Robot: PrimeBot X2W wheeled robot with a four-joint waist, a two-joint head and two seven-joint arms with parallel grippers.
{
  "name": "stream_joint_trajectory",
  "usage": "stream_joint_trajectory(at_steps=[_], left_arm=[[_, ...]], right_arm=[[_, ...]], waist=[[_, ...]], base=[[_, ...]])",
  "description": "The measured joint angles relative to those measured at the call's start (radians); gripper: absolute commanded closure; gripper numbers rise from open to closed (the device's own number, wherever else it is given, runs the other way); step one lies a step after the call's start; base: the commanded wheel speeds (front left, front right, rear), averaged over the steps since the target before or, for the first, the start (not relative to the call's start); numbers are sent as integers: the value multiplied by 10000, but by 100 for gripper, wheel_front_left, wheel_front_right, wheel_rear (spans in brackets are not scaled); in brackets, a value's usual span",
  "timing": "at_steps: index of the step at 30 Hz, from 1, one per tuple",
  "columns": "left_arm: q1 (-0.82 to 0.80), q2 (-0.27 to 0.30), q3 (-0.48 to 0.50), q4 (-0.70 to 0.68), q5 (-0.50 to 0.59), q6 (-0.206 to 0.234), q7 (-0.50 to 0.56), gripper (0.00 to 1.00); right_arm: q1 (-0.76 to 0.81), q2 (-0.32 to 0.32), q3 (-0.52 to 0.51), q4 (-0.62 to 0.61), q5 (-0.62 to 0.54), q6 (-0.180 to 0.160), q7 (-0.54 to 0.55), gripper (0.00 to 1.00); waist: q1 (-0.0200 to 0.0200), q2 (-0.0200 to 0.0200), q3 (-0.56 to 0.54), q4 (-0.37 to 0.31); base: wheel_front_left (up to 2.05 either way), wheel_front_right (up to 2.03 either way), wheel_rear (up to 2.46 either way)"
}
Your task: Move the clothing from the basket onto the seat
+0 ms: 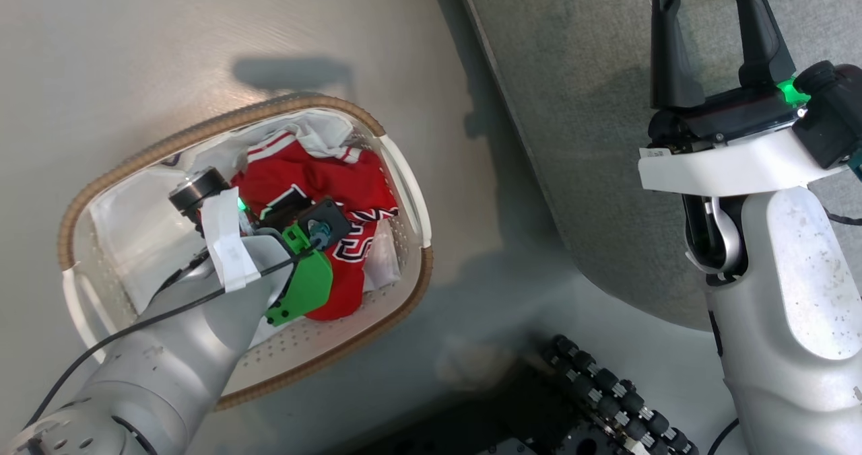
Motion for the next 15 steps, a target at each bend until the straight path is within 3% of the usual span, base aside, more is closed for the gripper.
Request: stream_joint_trajectory(at_steps=[10, 15], left_arm=[[531, -134, 382, -1156, -336, 458, -882, 100], [1011, 151, 855, -3131, -412, 782, -918, 100]], right_arm=[[549, 10, -309, 512, -874, -2, 0, 0], [1150, 12, -589, 949, -1406, -2, 0, 0]], waist=[[0, 0, -1017, 857], [-1, 0, -1936, 1449]], base=[[0, 0, 0], [0, 0, 0]])
